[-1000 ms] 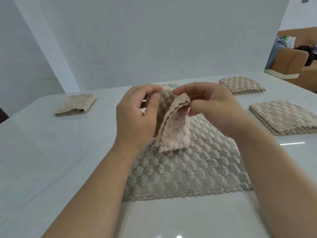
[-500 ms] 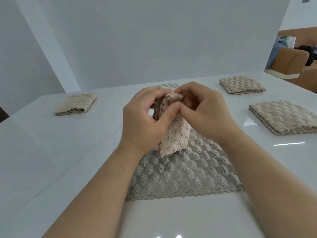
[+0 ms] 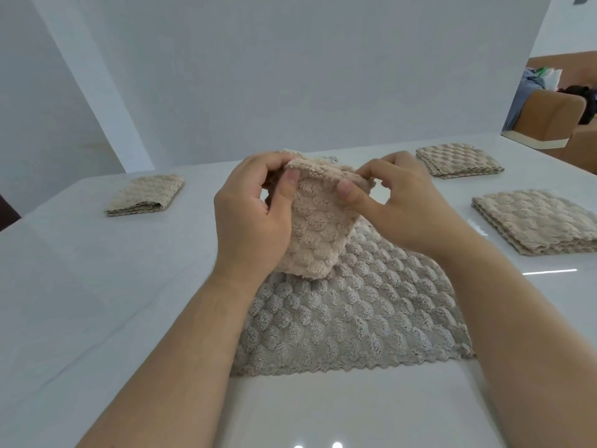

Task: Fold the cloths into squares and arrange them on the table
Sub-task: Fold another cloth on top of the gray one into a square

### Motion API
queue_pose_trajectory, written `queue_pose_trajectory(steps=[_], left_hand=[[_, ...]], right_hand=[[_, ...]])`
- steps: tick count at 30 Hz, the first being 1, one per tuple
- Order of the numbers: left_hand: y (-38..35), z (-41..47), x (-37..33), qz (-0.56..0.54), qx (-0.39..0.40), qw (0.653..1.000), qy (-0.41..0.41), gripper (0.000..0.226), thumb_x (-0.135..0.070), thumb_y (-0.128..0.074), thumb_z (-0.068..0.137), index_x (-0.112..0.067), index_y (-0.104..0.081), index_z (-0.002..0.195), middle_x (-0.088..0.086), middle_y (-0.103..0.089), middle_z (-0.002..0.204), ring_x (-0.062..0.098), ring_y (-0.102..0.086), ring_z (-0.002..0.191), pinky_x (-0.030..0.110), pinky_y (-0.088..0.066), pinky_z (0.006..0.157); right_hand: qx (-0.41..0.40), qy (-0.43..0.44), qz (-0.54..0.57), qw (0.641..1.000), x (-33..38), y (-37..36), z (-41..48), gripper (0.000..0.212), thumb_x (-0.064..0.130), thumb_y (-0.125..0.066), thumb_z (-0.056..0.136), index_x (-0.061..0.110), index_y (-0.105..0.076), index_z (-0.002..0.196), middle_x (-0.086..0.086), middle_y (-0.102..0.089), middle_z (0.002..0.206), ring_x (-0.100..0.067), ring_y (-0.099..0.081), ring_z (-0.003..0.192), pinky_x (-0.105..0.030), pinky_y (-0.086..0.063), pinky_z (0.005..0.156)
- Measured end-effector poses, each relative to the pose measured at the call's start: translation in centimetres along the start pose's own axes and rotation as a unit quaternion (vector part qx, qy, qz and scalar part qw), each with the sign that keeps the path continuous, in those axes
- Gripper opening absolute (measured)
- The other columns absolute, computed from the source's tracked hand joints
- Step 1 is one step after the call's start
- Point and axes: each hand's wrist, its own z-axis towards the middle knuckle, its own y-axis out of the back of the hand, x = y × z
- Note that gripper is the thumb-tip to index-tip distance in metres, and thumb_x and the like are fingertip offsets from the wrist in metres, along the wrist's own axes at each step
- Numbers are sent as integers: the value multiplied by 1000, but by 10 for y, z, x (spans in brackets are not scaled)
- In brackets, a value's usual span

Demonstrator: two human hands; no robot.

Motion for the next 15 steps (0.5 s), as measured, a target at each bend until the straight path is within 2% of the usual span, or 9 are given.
queue_pose_trajectory(steps=[3,5,8,9,10,11,12,13,15], left_hand=[[3,2,3,-4,-1,1000,20,14,-24,-64,99,-19,-71,110,-11,-69,100,8,-67,97,27,-55,88],[4,4,5,-6,-3,999,34,13,-27,-63,99,-22,-70,110,-13,-69,100,7,-67,97,26,-55,88],[6,7,7,-8,-9,997,70,8,-28,-64,99,-29,-68,106,-20,-68,95,1,-67,93,19,-52,86],[6,7,9,-13,-10,996,89,7,-28,-64,99,-30,-68,104,-20,-69,93,-2,-66,91,18,-51,85],[7,8,10,-20,-9,994,109,6,-27,-64,99,-30,-68,102,-20,-69,92,-4,-66,88,17,-51,83],[7,9,12,-30,-7,991,127,6,-26,-64,99,-29,-69,102,-19,-70,91,-5,-65,87,16,-51,82],[7,9,14,-40,-5,989,144,7,-25,-64,99,-27,-70,102,-18,-71,91,-5,-66,85,16,-51,82],[7,10,16,-49,-3,986,158,7,-25,-64,99,-26,-70,102,-17,-71,90,-5,-65,84,16,-51,81],[5,10,19,-64,-2,983,174,6,-24,-65,98,-27,-70,100,-17,-70,87,-6,-64,80,17,-52,80]], right_hand=[[41,19,20,999,1,-1,-1,44,73,-45,88,33,-64,93,7,-54,104,-14,-48,111,-32,-40,92],[46,36,52,997,4,2,-2,42,64,-51,92,25,-66,88,10,-57,94,1,-52,93,-23,-40,80],[71,47,153,985,8,9,-6,43,59,-59,91,17,-65,84,10,-59,77,1,-49,58,-12,-36,59],[83,53,190,977,10,10,-7,44,61,-61,89,17,-65,85,5,-60,75,-2,-47,55,-18,-37,57],[90,62,221,969,11,10,-7,46,63,-63,88,17,-66,86,-3,-63,78,-13,-51,60,-29,-41,59],[93,68,245,962,10,11,-7,47,63,-64,87,16,-66,87,-11,-65,84,-26,-55,68,-41,-45,66],[94,69,268,956,10,12,-7,48,62,-66,87,14,-67,88,-16,-65,86,-29,-58,74,-45,-47,71],[88,66,280,954,10,13,-7,48,61,-67,87,13,-67,89,-15,-65,83,-28,-58,75,-45,-47,72],[53,46,261,963,10,12,-5,50,60,-66,88,10,-65,87,-5,-59,73,-12,-49,62,-32,-40,61]])
